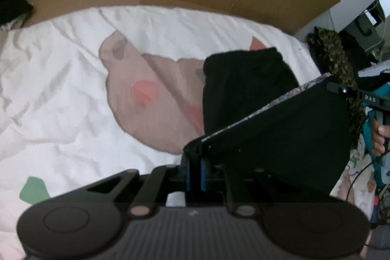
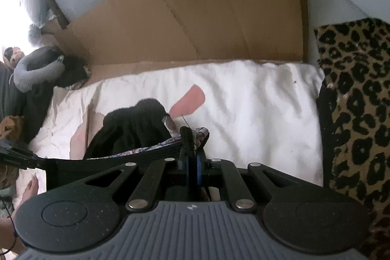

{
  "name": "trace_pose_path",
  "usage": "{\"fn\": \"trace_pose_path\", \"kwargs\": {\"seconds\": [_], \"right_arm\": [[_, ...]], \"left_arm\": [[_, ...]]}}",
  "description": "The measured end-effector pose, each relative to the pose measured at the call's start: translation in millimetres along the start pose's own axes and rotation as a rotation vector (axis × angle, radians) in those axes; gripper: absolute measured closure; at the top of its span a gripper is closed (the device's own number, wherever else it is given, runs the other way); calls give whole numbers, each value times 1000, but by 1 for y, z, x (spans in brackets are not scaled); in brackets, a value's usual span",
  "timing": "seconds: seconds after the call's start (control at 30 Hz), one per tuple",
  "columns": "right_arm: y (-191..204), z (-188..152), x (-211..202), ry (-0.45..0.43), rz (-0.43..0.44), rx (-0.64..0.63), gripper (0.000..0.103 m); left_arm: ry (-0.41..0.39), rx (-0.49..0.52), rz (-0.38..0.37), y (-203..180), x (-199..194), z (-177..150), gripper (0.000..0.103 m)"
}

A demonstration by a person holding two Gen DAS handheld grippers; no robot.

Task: Fold clothes
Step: 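Press the folded shorts flat with the left tool and open it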

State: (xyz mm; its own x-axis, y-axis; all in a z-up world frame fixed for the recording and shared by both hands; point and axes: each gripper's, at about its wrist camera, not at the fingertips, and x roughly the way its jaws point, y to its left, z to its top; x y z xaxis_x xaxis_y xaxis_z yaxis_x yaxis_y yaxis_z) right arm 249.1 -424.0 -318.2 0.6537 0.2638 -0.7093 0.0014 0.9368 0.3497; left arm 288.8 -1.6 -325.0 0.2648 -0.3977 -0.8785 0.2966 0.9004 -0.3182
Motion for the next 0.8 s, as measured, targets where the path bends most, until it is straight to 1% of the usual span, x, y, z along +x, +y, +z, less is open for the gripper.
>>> {"fn": "trace_pose_path", "kwargs": {"seconds": [0.23,0.47,0.67,0.8], "right_arm": [[2,12,-15,-51,-14,16,99],[2,24,-7,-63,-42,21,99],[0,35,1,-70,-56,22,99],[1,39,6,-68,-74,27,99]], "left_arm": [[-58,2,8,-2,-7,21,95],[-90,2,33,-2,3,42,95],[-111,-15,48,2,10,53,95],[-118,-6,55,2,15,60,95]]}}
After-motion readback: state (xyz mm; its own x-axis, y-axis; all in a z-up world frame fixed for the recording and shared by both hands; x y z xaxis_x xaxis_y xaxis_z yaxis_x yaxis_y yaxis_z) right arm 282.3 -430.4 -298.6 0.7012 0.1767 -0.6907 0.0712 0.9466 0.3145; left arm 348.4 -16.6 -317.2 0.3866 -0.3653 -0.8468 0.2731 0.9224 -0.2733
